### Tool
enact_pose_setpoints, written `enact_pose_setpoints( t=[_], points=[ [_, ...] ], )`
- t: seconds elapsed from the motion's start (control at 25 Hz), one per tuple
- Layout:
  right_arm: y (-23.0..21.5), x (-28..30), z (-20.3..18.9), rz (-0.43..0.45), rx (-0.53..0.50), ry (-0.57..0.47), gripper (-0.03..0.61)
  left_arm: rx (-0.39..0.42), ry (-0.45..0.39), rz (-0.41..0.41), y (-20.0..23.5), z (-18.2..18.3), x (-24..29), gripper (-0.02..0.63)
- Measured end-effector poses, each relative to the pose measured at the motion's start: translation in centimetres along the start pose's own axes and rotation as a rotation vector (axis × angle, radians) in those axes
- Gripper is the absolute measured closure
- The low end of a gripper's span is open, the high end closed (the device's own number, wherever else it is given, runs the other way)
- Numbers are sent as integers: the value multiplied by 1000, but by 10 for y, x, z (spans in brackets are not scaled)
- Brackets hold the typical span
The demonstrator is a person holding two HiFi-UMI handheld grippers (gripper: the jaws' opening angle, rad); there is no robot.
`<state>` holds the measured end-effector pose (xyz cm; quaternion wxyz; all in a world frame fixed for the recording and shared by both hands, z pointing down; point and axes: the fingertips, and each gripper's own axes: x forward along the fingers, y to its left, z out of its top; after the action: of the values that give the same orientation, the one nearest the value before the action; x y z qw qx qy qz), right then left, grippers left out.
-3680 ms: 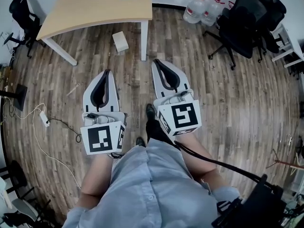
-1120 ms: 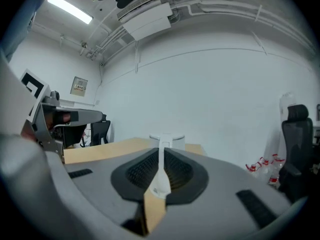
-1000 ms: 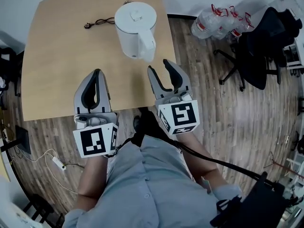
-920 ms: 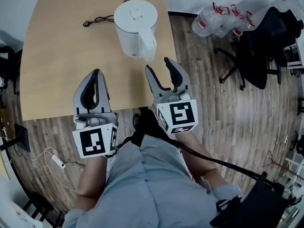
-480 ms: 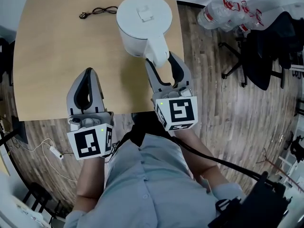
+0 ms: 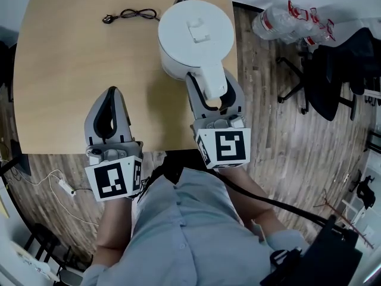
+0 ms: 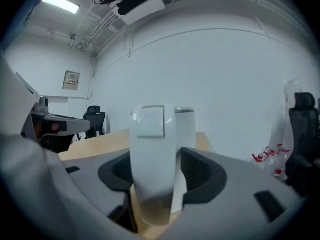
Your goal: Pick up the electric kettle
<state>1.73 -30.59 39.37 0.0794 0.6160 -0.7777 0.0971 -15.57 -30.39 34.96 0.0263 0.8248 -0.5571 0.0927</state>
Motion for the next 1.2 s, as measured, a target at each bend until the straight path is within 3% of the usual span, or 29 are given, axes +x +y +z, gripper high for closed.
enact_pose_setpoints(
  t=[0.24, 0.44, 0.56, 1.2],
  points=[
    [1, 0, 0, -11, 0, 22, 344, -5, -8, -8, -1, 3, 3, 614],
    [-3, 1, 2, -24, 0, 21, 390, -1, -21, -9, -5, 7, -1, 614],
    [-4, 5, 6, -35, 1, 3, 430, 4, -28, 0, -3, 10, -4, 614],
    [-20, 42, 50, 8, 19, -138, 474, 28, -68, 112, 30, 27, -30, 614]
  ],
)
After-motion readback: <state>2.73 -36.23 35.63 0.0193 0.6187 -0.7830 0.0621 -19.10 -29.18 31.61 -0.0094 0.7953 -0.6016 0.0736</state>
